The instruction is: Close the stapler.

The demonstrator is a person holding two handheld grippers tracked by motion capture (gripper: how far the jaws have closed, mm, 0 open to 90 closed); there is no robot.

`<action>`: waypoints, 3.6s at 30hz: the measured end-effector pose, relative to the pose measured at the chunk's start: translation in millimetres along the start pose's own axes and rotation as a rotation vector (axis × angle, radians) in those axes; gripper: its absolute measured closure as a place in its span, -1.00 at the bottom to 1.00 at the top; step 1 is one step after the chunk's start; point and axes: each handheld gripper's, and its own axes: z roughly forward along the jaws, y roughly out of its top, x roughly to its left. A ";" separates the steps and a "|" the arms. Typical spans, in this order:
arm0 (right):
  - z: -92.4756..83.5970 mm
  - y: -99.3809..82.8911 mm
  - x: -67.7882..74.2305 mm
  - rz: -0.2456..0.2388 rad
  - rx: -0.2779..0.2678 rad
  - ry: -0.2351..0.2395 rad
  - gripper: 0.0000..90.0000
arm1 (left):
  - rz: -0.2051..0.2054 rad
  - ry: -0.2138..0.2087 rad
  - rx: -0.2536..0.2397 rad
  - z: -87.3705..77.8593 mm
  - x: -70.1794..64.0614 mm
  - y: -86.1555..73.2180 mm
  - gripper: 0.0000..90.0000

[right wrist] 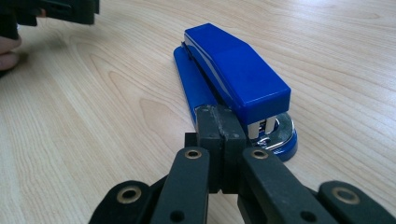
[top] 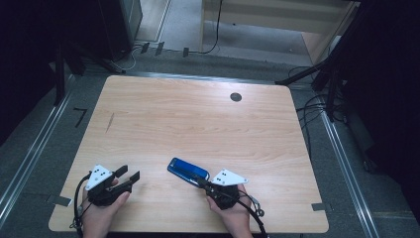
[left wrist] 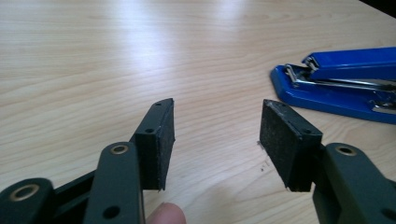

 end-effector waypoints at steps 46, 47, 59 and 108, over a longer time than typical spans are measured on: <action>14.9 12.8 -38.3 0.056 0.001 -0.079 1.00 | -0.086 0.069 -0.063 -33.7 44.5 -9.8 -0.64; 15.2 12.9 -38.4 0.057 0.002 -0.079 1.00 | -0.085 0.068 -0.062 -33.6 44.1 -9.8 -0.64; 10.5 13.7 -39.9 0.065 -0.003 -0.063 1.00 | -0.076 0.041 -0.070 -34.5 43.6 -10.3 -0.69; -120.5 -36.2 -114.3 0.227 -0.093 -0.222 -0.98 | -0.070 0.051 -0.071 -33.3 42.2 -10.2 -0.70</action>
